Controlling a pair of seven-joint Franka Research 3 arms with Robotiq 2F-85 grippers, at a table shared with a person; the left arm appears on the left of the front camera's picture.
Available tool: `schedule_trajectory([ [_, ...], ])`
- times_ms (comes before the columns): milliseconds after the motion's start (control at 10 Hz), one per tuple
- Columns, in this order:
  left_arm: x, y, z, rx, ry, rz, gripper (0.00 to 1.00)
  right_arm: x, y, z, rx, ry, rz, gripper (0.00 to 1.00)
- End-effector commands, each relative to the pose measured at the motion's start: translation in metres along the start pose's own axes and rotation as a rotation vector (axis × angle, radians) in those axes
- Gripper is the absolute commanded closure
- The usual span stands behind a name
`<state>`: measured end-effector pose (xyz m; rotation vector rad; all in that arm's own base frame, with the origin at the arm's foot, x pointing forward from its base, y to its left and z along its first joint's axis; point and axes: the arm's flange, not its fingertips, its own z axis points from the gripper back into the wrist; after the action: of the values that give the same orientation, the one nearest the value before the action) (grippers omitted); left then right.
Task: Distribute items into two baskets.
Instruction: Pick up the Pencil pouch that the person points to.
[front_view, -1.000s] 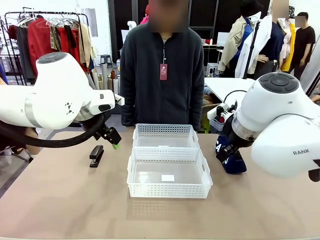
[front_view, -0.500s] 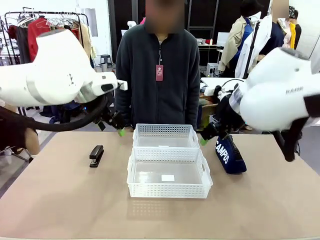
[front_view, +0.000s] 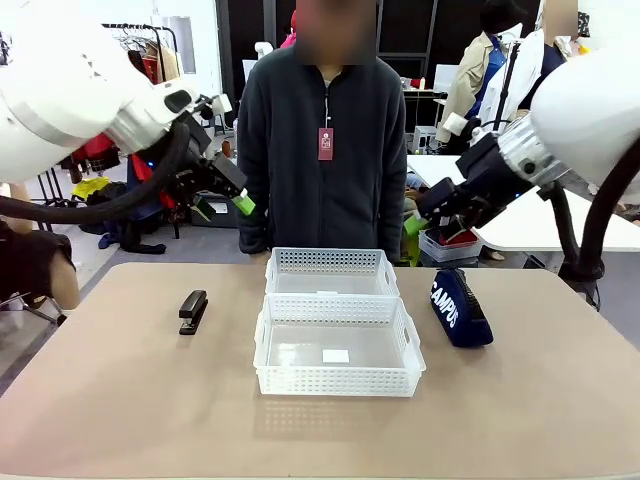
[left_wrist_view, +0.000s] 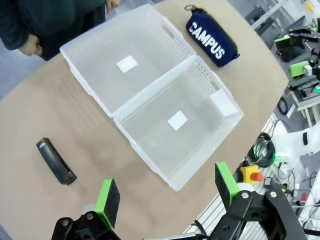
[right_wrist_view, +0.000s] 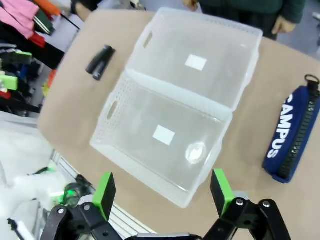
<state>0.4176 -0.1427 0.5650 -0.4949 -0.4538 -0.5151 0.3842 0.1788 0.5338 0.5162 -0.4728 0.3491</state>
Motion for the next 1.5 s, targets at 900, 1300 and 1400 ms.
schedule_trajectory([
  [900, 0.030, -0.004, 0.000, -0.303, 0.057, 0.140, 0.00, 0.015, -0.001, 0.011, 0.294, 0.038, -0.222, 0.00],
  [1300, 0.051, 0.011, 0.026, -0.538, -0.009, 0.289, 0.00, 0.045, -0.006, 0.036, 0.478, -0.049, -0.397, 0.00],
  [1400, 0.051, 0.016, 0.028, -0.533, -0.025, 0.330, 0.00, 0.055, -0.016, 0.042, 0.515, -0.074, -0.435, 0.00],
])
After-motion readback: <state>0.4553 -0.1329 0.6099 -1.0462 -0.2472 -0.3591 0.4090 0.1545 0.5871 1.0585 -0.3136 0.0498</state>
